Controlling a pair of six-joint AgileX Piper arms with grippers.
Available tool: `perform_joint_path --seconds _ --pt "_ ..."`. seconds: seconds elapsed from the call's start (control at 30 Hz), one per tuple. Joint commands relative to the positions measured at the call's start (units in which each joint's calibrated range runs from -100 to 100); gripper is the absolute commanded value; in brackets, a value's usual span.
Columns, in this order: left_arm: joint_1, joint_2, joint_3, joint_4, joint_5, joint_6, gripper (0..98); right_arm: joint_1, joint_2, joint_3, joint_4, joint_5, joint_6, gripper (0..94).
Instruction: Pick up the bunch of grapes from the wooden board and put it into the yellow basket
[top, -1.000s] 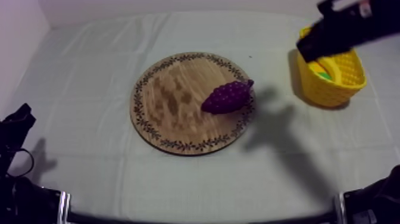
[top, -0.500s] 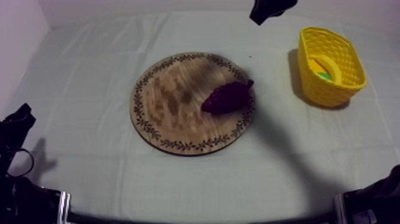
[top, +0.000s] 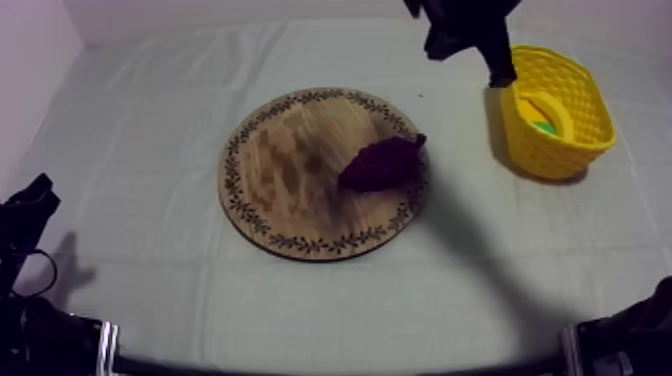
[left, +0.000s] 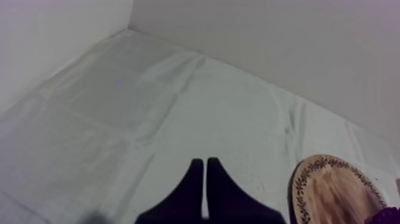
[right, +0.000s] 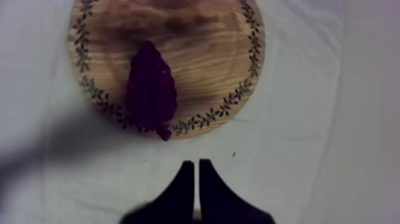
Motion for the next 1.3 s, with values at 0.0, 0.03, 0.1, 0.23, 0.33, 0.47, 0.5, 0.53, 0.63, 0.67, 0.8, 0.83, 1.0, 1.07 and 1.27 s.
perform_joint_path --seconds 0.0,0.03,0.1,0.23,0.33,0.47,0.5,0.53,0.63,0.67,0.8,0.83,1.0,1.07,1.27 --pt "-0.01 0.03 0.04 0.01 0.03 0.00 0.0 -0.30 0.06 0.02 0.76 0.89 4.03 0.5" --pt "-0.01 0.03 0.04 0.01 0.03 0.00 0.0 -0.45 0.18 -0.04 0.98 1.39 4.22 0.5" --pt "-0.01 0.03 0.04 0.01 0.03 0.00 0.0 -0.68 0.43 -0.21 1.30 2.40 4.47 0.5" --pt "-0.01 0.03 0.04 0.01 0.03 0.00 0.0 -1.39 0.76 -0.23 2.19 3.95 4.46 9.9" --pt "-0.01 0.03 0.04 0.01 0.03 0.00 0.0 -1.74 0.89 -0.17 2.68 4.41 4.05 22.1" --pt "-0.01 0.03 0.04 0.01 0.03 0.00 0.0 -1.97 1.02 -0.14 3.29 4.83 3.27 39.2" --pt "-0.01 0.03 0.04 0.01 0.03 0.00 0.0 -2.07 1.08 0.08 3.54 5.00 3.23 42.6" --pt "-0.01 0.03 0.04 0.01 0.03 0.00 0.0 -2.21 1.20 0.37 3.78 5.09 3.15 45.8" --pt "-0.01 0.03 0.04 0.01 0.03 0.00 0.0 -2.62 1.77 1.17 4.33 4.80 2.58 54.5" --pt "-0.01 0.03 0.04 0.01 0.03 0.00 0.0 -2.69 2.04 1.36 4.38 4.59 2.30 57.7" --pt "-0.01 0.03 0.04 0.01 0.03 0.00 0.0 -2.84 3.47 1.70 4.03 3.60 1.13 68.2" --pt "-0.01 0.03 0.04 0.01 0.03 0.00 0.0 -2.93 3.91 1.74 3.89 3.36 0.87 69.6" --pt "-0.01 0.03 0.04 0.01 0.03 0.00 0.0 -3.60 7.26 1.94 3.48 1.42 -0.85 72.8" --pt "-0.01 0.03 0.04 0.01 0.03 0.00 0.0 -3.80 9.07 1.84 3.33 0.67 -1.44 73.1" --pt "-0.01 0.03 0.04 0.01 0.03 0.00 0.0 -4.08 14.94 0.74 3.00 -1.04 -2.18 73.4"
